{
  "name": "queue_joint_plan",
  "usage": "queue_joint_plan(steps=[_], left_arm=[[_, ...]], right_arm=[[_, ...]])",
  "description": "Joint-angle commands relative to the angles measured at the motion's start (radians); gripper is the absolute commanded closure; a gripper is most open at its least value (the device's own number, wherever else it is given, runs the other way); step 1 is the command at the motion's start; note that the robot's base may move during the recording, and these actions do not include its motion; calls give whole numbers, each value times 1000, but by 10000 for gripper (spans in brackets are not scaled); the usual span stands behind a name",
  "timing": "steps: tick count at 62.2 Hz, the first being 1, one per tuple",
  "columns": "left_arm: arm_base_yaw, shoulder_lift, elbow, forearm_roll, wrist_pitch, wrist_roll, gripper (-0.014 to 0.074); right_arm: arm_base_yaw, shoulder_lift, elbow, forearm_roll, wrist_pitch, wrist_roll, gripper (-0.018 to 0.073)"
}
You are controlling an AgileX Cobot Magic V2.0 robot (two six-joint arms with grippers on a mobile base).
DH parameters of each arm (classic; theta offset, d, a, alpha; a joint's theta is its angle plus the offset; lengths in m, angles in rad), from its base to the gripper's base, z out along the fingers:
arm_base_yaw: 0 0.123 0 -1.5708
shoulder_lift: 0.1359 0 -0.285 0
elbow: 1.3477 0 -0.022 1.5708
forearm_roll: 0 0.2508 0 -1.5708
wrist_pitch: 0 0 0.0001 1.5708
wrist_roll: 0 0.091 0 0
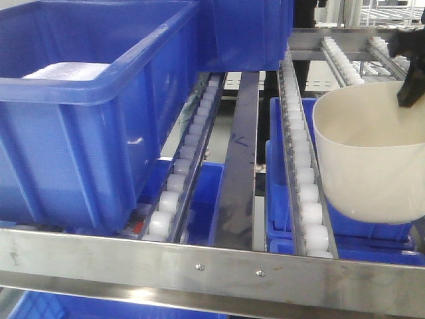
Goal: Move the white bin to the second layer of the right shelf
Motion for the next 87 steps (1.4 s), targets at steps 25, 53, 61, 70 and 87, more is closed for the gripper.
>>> queue_joint_plan(steps=[25,53,61,70,87], left_arm=[[-8,-14,37,-5,-86,-4,512],[-8,-14,37,-5,-86,-4,512],[-8,-14,37,-5,-86,-4,512],[-8,-14,37,-5,-86,-4,512],[-8,-14,37,-5,-86,-4,512]], right_arm=[[-3,-470,62,-18,-61,-1,491],[-26,-1010,450,-43,-340,-1,510],[-33,-1022,465,-43,-345,-1,510],[-33,-1022,465,-43,-348,-1,510],[-33,-1021,465,-43,-351,-1,510]])
